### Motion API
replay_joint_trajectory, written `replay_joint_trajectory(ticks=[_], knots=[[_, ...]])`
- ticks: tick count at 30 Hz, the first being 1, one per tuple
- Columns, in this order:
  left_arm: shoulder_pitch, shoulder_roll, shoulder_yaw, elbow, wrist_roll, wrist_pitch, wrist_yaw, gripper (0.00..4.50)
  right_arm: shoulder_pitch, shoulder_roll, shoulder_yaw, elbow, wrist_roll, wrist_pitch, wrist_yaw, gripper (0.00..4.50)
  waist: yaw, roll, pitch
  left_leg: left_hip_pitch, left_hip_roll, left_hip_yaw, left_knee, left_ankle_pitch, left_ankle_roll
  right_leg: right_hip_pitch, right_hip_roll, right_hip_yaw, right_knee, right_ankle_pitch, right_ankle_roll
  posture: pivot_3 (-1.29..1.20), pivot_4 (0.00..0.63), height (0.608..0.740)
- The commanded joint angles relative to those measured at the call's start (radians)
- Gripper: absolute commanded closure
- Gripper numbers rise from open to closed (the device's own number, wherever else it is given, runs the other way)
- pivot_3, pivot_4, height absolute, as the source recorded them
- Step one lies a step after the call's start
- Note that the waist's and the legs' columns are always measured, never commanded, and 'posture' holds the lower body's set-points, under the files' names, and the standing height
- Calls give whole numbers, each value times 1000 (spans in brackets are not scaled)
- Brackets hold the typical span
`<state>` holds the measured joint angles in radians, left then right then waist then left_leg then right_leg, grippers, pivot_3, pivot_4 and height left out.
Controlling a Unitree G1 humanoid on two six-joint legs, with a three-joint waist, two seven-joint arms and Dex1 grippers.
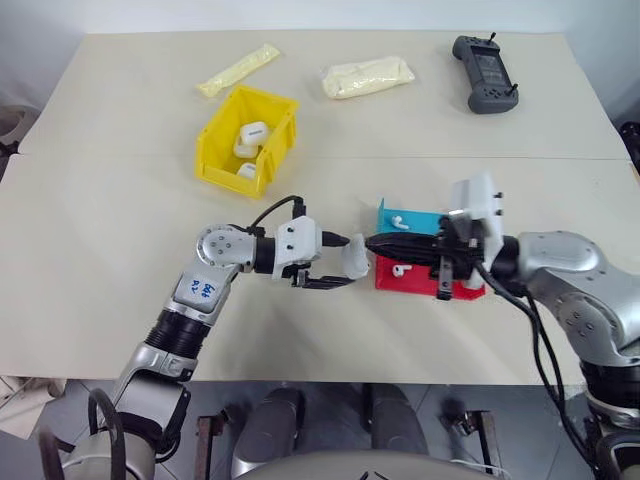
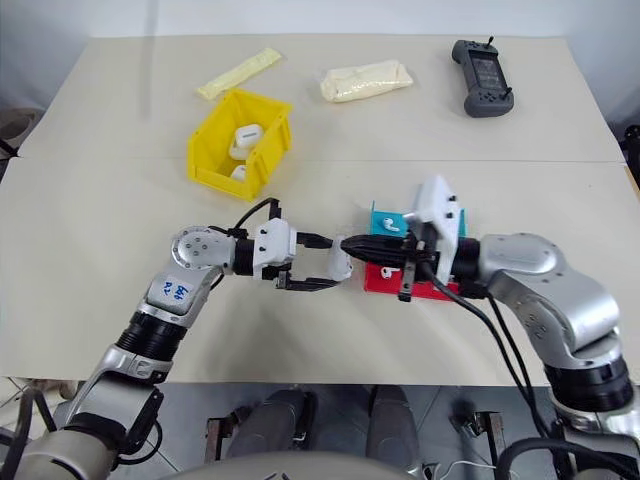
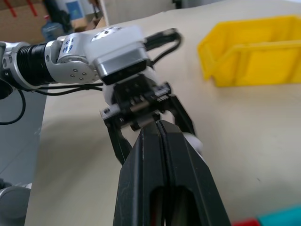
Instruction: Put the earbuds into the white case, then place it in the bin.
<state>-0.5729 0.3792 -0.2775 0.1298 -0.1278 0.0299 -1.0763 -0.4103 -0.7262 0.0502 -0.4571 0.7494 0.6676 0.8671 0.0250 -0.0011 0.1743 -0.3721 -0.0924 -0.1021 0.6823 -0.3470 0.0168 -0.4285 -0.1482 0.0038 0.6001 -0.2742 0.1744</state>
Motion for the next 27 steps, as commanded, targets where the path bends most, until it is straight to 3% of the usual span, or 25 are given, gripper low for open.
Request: replay_joint_trajectory(ticks=[1,7,12,19,23,27], knots=[[-20,0,-4,-47,4,16,10,1788,-37,9,50,9,-45,-4,25,4475,0,0,0,0,0,0,0,0,0,0,0,0,0,0,0,0,150,740],[-13,-9,8,-61,-9,9,23,1788,-26,-5,80,55,-113,-1,40,4475,0,0,0,0,0,0,0,0,0,0,0,0,1,0,0,0,150,740],[38,-7,64,-82,-83,-52,-5,1788,99,-73,-39,74,-128,-53,71,4475,3,0,0,0,-1,-1,0,0,0,0,0,0,0,0,0,0,150,740],[153,-10,153,-120,-194,-119,-13,1788,276,-37,-220,24,-79,-123,70,4475,-1,0,0,1,1,1,0,0,-1,0,0,0,0,0,0,0,150,740],[276,10,239,-194,-241,-89,53,1788,351,6,-299,-16,-75,-194,51,3606,-1,0,0,2,1,1,0,0,-1,0,1,1,1,0,0,0,150,740],[380,4,377,-257,-286,-34,207,1788,424,24,-340,-41,-121,-289,43,2200,3,0,0,2,1,1,0,0,-1,1,0,1,0,0,0,0,150,740]])
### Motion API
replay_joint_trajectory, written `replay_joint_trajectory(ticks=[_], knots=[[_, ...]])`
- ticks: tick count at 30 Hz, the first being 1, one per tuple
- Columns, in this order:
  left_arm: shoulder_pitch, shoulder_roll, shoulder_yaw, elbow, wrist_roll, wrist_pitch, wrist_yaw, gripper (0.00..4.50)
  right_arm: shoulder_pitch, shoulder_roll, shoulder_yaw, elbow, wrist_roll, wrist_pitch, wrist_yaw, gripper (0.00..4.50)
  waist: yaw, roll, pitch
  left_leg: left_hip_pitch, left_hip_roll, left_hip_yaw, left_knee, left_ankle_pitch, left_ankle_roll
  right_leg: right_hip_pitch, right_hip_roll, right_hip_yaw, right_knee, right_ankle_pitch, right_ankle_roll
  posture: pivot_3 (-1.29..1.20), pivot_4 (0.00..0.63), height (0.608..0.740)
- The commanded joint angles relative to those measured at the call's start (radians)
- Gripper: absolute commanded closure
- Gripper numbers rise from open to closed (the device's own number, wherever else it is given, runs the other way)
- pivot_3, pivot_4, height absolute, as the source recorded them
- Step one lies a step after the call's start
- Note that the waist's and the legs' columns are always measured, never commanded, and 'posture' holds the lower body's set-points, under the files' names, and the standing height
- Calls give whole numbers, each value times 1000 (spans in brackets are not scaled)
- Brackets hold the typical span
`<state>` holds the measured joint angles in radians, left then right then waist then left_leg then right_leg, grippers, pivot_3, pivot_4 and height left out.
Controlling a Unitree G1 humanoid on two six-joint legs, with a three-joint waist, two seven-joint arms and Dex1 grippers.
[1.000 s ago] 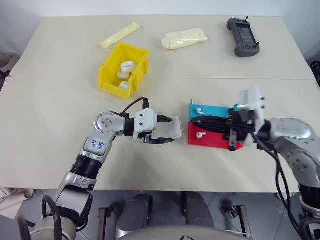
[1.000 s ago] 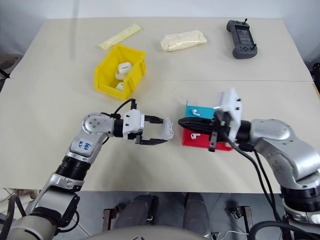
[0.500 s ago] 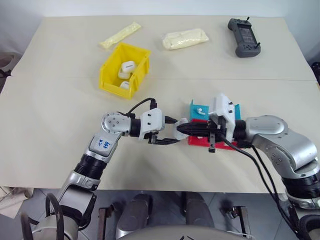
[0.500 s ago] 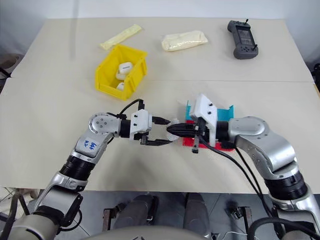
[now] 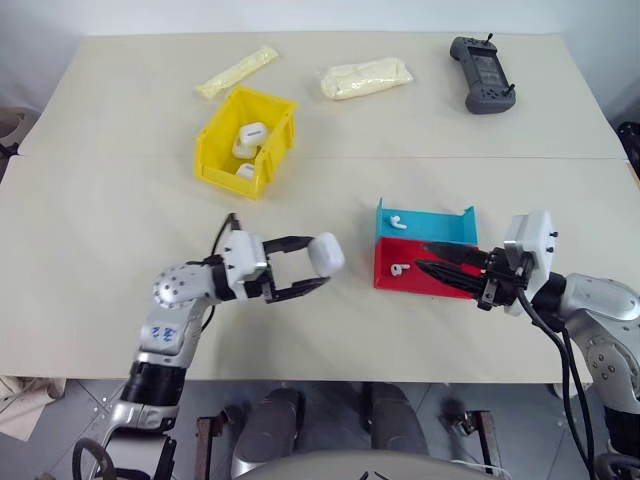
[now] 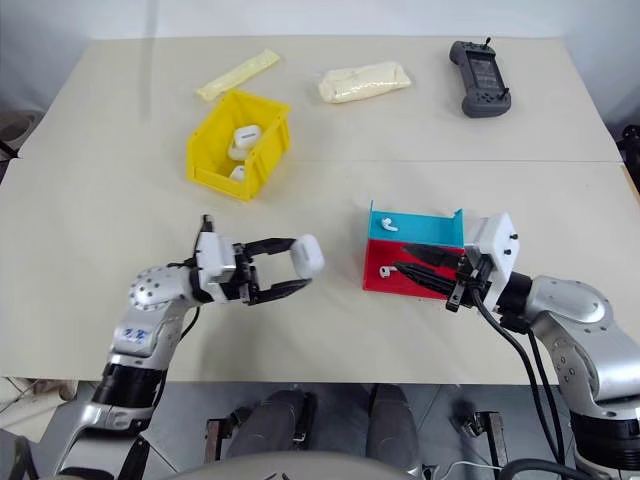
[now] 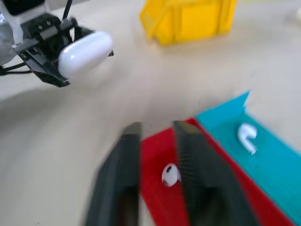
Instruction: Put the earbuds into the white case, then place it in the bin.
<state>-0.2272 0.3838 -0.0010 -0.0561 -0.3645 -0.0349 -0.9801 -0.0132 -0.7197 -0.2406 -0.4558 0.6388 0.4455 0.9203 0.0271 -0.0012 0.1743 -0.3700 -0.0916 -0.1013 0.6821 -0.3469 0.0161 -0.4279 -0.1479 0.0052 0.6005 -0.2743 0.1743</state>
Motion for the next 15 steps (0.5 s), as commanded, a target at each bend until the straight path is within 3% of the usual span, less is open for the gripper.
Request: replay_joint_trajectory(ticks=[1,6,10,15], knots=[[44,-4,133,-81,-55,60,164,1788,38,28,-59,-44,-4,-80,-14,1821,1,0,0,0,0,0,0,0,0,0,0,0,0,0,0,0,150,740],[37,17,239,-104,-73,156,308,1788,91,92,-101,-33,-20,-236,9,167,1,0,0,0,0,0,0,0,0,0,0,0,0,0,0,0,150,740],[-52,51,255,-37,-108,213,295,1788,136,114,-99,-25,-15,-251,6,75,2,0,0,0,-1,0,0,0,0,1,0,0,2,0,0,0,150,740],[-382,60,226,328,-3,205,388,1788,128,122,-95,20,-37,-289,-2,75,7,-1,0,1,-2,-1,1,1,-1,1,0,0,1,0,0,0,150,740]])
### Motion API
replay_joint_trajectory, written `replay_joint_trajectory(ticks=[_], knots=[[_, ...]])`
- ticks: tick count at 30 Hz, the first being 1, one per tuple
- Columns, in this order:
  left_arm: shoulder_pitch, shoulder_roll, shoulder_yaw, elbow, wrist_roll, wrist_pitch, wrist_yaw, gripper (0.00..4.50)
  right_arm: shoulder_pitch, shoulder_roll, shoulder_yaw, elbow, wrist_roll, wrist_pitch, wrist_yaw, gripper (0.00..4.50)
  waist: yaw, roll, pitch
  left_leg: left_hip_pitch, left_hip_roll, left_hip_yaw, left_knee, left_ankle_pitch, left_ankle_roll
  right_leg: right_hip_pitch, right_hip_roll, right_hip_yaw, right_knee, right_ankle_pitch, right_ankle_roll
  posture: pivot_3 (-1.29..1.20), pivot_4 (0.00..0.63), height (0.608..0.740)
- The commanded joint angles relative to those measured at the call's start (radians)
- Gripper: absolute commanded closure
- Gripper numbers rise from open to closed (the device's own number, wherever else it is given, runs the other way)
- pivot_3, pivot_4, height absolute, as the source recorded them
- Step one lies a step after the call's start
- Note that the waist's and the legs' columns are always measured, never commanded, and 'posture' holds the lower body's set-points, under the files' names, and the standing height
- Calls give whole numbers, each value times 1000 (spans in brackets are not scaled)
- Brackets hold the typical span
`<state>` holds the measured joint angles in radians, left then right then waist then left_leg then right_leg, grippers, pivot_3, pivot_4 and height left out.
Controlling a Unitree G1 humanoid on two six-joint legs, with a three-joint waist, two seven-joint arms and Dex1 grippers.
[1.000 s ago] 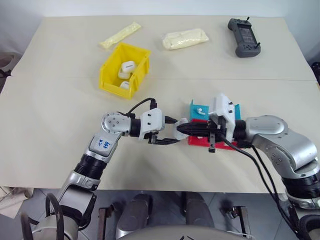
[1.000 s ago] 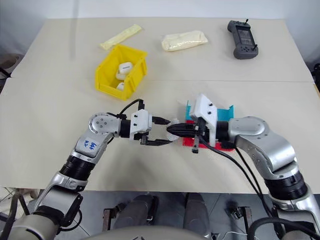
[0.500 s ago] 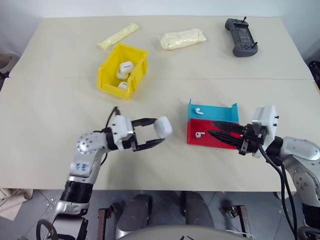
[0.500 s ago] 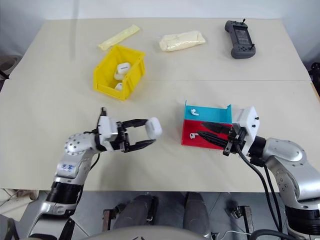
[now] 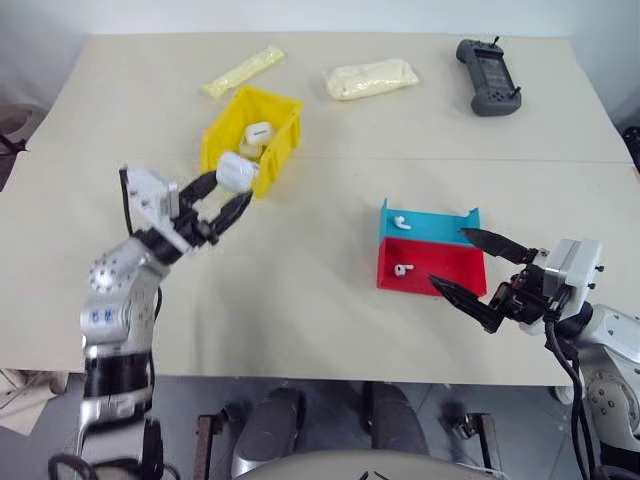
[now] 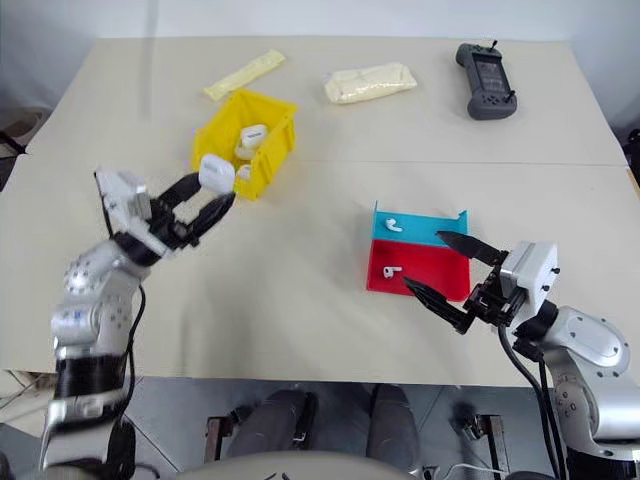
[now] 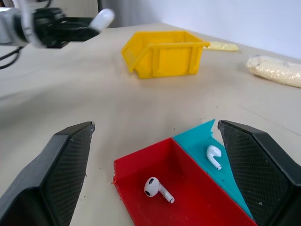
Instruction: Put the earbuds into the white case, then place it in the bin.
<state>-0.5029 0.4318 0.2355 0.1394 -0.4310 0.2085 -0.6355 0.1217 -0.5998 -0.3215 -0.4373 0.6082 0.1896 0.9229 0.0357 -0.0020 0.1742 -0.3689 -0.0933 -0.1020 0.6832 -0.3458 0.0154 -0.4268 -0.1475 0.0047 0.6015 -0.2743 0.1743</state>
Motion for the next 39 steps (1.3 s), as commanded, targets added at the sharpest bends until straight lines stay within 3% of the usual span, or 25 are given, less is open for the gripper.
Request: replay_joint_trajectory(ticks=[1,5,10,11,14,16,22,27,30,34,39], knots=[[-164,13,-25,213,99,-73,60,1788,-11,3,-11,3,-8,-34,-9,75,-4,0,0,0,0,0,0,0,0,0,0,0,1,0,0,0,150,740],[-327,8,-72,481,195,-142,90,1788,-9,8,6,-3,-28,-42,-26,75,-15,0,0,0,-3,1,-2,-1,1,-1,0,0,2,0,0,0,150,740],[-422,17,-89,650,229,-150,84,1788,-43,42,26,-59,4,1,-100,75,-25,-1,0,-1,-2,2,-2,-1,1,-2,0,-1,1,0,0,0,150,740],[-426,22,-86,651,231,-156,82,1067,-54,45,31,-63,2,2,-111,0,-27,-1,0,-1,-1,2,-2,-1,1,-2,0,-1,2,0,0,0,150,740],[-425,33,-79,631,226,-151,64,152,-69,51,42,-63,-3,1,-126,0,-23,-1,0,-1,0,1,-1,-1,0,-2,0,-1,3,0,0,0,150,740],[-406,48,-77,584,212,-148,27,43,-71,49,56,-58,-17,-5,-120,0,-21,-1,0,-1,0,1,-1,-1,0,-2,0,-1,3,0,0,0,150,740],[-185,130,-63,241,106,-140,-208,43,-84,10,64,8,-40,-32,-58,0,-26,-1,0,-1,0,1,-1,-1,1,-2,-1,-1,3,0,0,0,150,740],[125,250,-4,31,66,-209,-362,43,-124,-38,69,98,-48,-55,28,0,-46,-1,0,1,2,2,-2,-2,0,-3,0,0,3,0,-1,0,150,740],[312,269,60,-70,-11,-186,-411,43,-146,-75,67,160,-47,-66,95,0,-38,-1,0,1,3,1,-2,-2,-1,-2,1,-1,4,-1,-2,0,150,740],[458,247,114,-207,-64,-178,-393,43,-192,-115,65,245,-44,-73,171,0,-24,-1,0,1,1,0,-1,-2,1,-1,-1,0,3,-1,-2,0,150,740],[487,211,135,-280,-37,-92,-217,43,-240,-122,72,322,-65,-91,210,0,-9,0,0,2,1,0,-1,-2,0,-1,-1,0,0,-1,-2,0,150,740]])
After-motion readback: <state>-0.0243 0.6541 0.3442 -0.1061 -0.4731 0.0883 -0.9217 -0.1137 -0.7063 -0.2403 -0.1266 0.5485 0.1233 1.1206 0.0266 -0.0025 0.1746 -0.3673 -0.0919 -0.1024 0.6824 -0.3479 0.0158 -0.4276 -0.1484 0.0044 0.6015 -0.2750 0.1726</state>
